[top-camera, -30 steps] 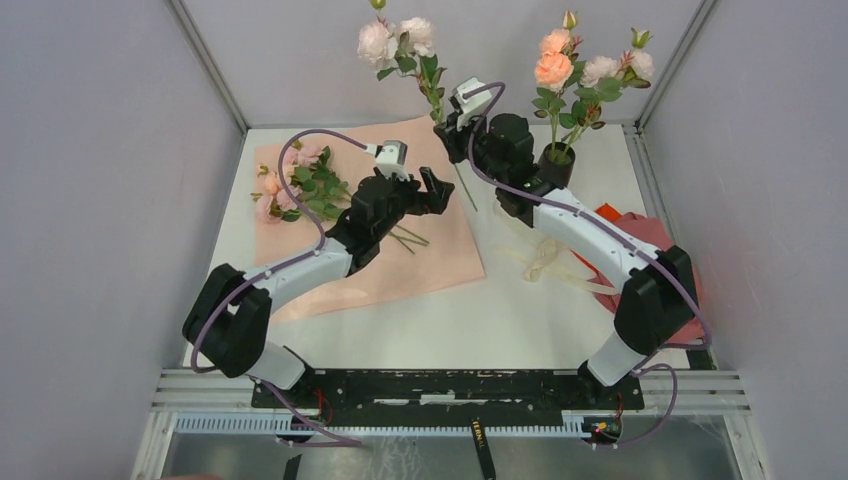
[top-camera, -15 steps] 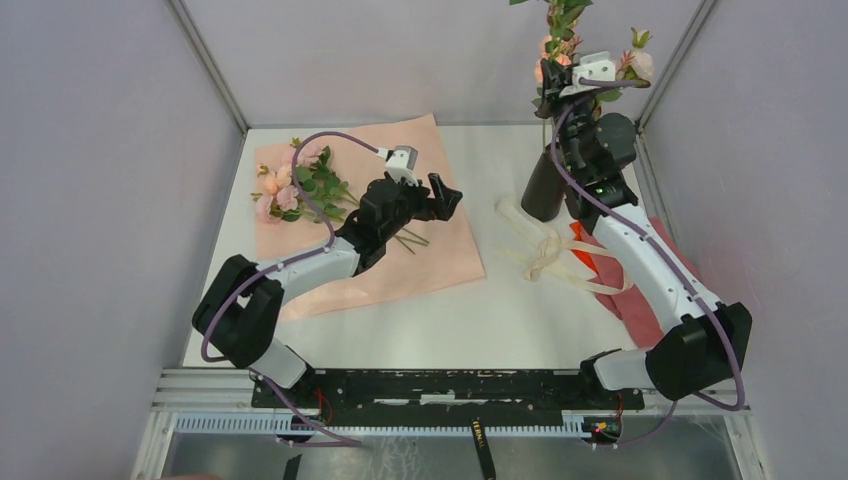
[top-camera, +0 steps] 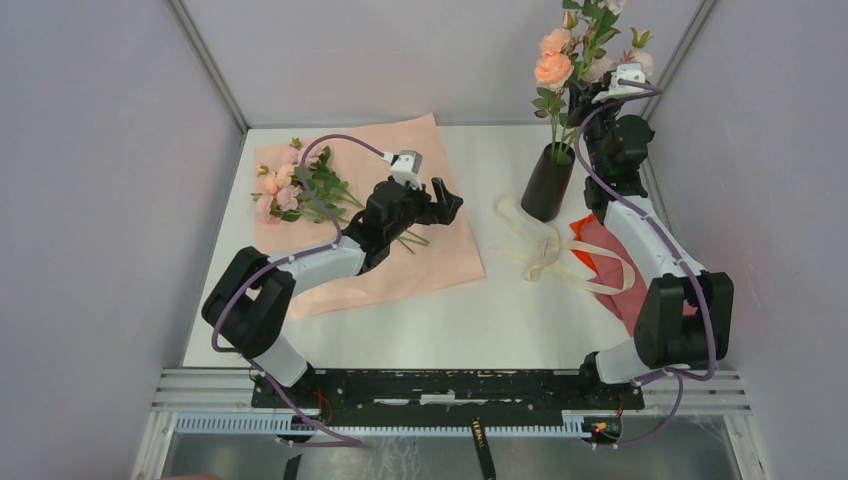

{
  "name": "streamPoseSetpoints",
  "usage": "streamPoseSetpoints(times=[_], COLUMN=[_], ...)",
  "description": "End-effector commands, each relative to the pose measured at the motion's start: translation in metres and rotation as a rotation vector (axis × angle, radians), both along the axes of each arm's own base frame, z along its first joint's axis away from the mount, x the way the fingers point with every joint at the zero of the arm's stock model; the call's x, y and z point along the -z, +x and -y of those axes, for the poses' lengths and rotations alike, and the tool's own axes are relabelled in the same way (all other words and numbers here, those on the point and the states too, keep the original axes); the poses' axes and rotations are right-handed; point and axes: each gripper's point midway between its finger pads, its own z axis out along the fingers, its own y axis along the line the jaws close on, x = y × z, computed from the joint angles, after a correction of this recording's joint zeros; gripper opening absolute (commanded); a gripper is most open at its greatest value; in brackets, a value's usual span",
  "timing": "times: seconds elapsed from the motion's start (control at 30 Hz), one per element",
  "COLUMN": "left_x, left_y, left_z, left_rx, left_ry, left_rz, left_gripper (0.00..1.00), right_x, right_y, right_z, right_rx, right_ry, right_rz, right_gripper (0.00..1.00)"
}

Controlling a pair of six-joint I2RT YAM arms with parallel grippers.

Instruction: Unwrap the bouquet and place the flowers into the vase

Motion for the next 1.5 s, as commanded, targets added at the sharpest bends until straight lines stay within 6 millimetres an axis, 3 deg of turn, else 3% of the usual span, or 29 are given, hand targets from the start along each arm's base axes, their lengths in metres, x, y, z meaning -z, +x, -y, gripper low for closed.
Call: streamPoseSetpoints(times=[0.0, 0.27, 0.43, 0.5, 0.6, 0.7, 1.1, 1.47], left_x=[-0.019, -0.011, -0.009, -0.010, -0.010, -0.008, -0.003, 0.002], left_y=[0.005, 0.005, 0.005, 0.005, 0.005, 0.006, 0.005, 0.006], left_z=[0.009, 0.015, 0.016, 0.018, 0.019, 0.020, 0.026, 0.027], left_rx=[0.009, 0.033, 0.038, 0.044, 0.046, 0.048, 0.071, 0.068], left_ry=[-0.053, -0.060, -0.067, -0.070, -0.070, -0.074, -0.093, -0.096], left_rz=[0.034, 0.018, 0.012, 0.013, 0.014, 0.009, -0.007, -0.017], left_gripper=[0.94, 0.93, 0.93, 0.93, 0.93, 0.93, 0.92, 0.92], right_x=[0.010, 0.045, 0.056, 0.057, 0.051, 0.045, 0.039, 0.023], right_y=[-0.004, -0.007, -0.009, -0.009, -0.011, -0.018, -0.047, -0.088], right_z=[-0.011, -0.010, -0.010, -0.012, -0.015, -0.018, -0.018, -0.023], right_rx=[-0.073, -0.066, -0.066, -0.075, -0.093, -0.111, -0.128, -0.160], right_ry=[0.061, 0.052, 0.047, 0.043, 0.036, 0.028, 0.039, 0.062], right_rz=[0.023, -0.036, -0.050, -0.050, -0.038, -0.023, 0.014, 0.087], right_gripper=[0.00, 0.00, 0.00, 0.13, 0.34, 0.42, 0.43, 0.43])
